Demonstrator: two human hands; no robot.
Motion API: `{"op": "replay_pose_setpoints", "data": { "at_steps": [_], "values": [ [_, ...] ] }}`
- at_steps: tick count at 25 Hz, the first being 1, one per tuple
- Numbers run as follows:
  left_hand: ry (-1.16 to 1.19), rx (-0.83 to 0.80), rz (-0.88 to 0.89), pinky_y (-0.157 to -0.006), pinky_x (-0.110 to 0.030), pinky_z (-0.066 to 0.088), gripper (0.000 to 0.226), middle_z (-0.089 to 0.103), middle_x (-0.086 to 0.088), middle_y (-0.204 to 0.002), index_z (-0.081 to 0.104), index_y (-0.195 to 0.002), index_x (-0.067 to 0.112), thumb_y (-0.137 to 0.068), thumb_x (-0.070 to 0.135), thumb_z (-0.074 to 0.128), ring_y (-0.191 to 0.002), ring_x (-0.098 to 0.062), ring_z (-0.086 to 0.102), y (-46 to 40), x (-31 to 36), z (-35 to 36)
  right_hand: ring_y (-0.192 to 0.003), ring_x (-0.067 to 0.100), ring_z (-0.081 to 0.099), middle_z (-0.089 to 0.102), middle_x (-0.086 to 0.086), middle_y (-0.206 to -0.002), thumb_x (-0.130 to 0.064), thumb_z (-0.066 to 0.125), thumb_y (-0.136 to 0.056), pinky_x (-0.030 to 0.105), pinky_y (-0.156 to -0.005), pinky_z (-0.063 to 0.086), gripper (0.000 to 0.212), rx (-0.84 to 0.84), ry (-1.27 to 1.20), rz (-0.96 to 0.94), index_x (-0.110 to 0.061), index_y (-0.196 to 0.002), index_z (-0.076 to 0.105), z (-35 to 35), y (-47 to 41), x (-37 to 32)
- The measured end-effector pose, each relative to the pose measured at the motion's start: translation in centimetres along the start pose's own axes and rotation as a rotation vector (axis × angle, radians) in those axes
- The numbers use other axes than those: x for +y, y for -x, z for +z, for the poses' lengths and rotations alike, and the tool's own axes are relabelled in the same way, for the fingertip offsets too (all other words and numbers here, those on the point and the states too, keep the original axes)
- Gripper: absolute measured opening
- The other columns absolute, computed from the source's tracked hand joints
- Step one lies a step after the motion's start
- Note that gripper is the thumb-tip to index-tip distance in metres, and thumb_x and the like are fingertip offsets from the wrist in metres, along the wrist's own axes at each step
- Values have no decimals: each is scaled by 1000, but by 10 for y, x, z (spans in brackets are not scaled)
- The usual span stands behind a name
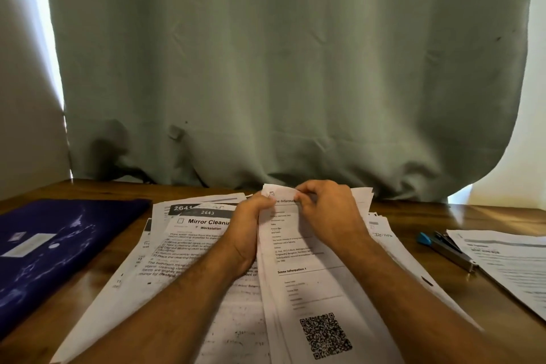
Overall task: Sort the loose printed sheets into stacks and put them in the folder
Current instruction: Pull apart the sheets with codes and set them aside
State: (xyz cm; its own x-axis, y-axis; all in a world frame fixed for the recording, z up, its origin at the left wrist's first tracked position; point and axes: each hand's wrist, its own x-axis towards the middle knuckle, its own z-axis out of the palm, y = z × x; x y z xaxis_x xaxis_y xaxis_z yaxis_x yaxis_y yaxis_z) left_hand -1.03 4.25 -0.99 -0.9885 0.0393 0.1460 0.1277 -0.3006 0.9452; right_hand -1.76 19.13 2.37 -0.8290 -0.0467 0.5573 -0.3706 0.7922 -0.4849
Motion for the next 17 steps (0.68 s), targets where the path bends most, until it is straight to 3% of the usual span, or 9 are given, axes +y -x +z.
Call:
{"op": "replay_pose_setpoints", "data": {
  "at_steps": [2, 4, 9, 13, 17],
  "values": [
    [-171, 33, 21, -84, -56, 60, 23, 77, -14, -102, 66, -116, 19, -99, 12, 51, -93, -35, 75, 6, -1, 6, -81, 6, 61, 72, -8, -100, -35, 56, -97, 16, -73, 48, 19, 16, 4, 5, -29, -108, 71, -2, 7, 3],
    [-237, 54, 34, -78, -52, 62, 18, 78, -6, -97, 65, -113, 27, -103, 18, 53, -86, -28, 77, 10, -1, 9, -77, 4, 57, 72, -7, -103, -37, 55, -98, 12, -71, 43, 23, 11, 7, 17, -29, -114, 69, -5, 14, 4],
    [-234, 56, 89, -75, -49, 63, 14, 79, -1, -91, 64, -108, 33, -103, 31, 52, -83, -25, 77, 20, 0, 14, -98, 11, 64, 68, -3, -121, -36, 54, -98, 27, -94, 50, 36, 57, -16, 16, -26, -132, 60, -8, 21, -1],
    [-278, 61, 127, -63, -35, 63, 11, 78, 5, -85, 64, -105, 34, -102, 37, 54, -76, -20, 77, 19, -3, 14, -105, 15, 65, 66, -1, -127, -36, 53, -99, 31, -95, 50, 39, 45, -22, 35, -26, -137, 55, -7, 22, -2],
    [-290, 74, 146, -61, -32, 62, 11, 78, 6, -85, 65, -105, 31, -100, 38, 57, -75, -17, 77, 19, -3, 14, -102, 14, 66, 67, -1, -124, -34, 55, -98, 30, -92, 51, 38, 31, -45, 42, -24, -135, 58, -9, 22, -3]
  ]
}}
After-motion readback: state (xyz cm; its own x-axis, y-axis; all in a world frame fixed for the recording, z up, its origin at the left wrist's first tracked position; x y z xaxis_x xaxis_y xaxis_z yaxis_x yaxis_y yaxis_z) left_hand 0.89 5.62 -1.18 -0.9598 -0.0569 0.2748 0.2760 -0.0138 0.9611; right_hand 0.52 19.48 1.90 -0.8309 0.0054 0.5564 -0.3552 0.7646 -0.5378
